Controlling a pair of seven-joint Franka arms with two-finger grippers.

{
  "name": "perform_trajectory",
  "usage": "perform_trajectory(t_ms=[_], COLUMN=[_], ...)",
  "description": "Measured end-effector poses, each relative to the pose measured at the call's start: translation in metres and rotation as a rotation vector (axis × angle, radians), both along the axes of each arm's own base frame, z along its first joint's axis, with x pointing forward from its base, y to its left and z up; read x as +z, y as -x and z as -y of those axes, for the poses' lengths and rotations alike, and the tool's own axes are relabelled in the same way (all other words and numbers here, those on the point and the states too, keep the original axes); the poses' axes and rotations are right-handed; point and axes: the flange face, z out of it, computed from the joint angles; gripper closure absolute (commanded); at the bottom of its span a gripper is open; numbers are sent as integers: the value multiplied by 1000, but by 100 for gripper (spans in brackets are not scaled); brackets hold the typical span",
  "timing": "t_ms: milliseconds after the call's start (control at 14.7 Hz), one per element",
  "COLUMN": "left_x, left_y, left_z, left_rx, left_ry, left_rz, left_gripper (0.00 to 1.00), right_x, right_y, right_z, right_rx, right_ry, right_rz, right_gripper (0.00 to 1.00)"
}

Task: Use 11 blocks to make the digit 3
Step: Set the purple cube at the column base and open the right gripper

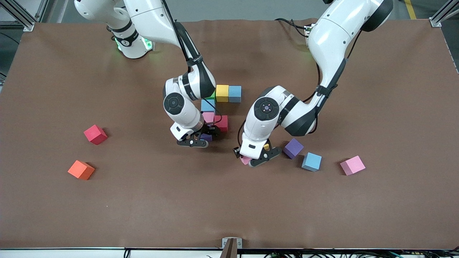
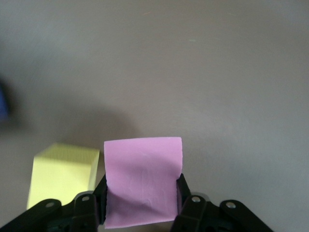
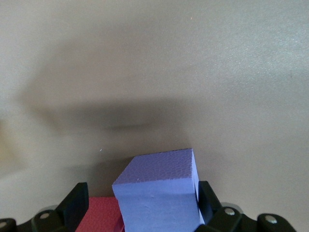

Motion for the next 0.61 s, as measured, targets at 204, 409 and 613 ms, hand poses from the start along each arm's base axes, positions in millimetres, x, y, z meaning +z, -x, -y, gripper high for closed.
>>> perform_trajectory(t_ms=[204, 409, 613], left_x=[-3, -6, -12], left_y=[0, 2, 11], left_z=[-2, -4, -3], left_rx=[324, 524, 654], left_ry=[24, 22, -26], left_rz=[-44, -80, -132], left_gripper=[86, 87, 87], right_x=[1, 14, 36], right_y=[-2, -14, -37], right_z=[2, 9, 32], right_rx=[-2, -7, -2], right_ry=[1, 2, 11], right_rz=[-3, -19, -12], right_gripper=[0, 0, 0])
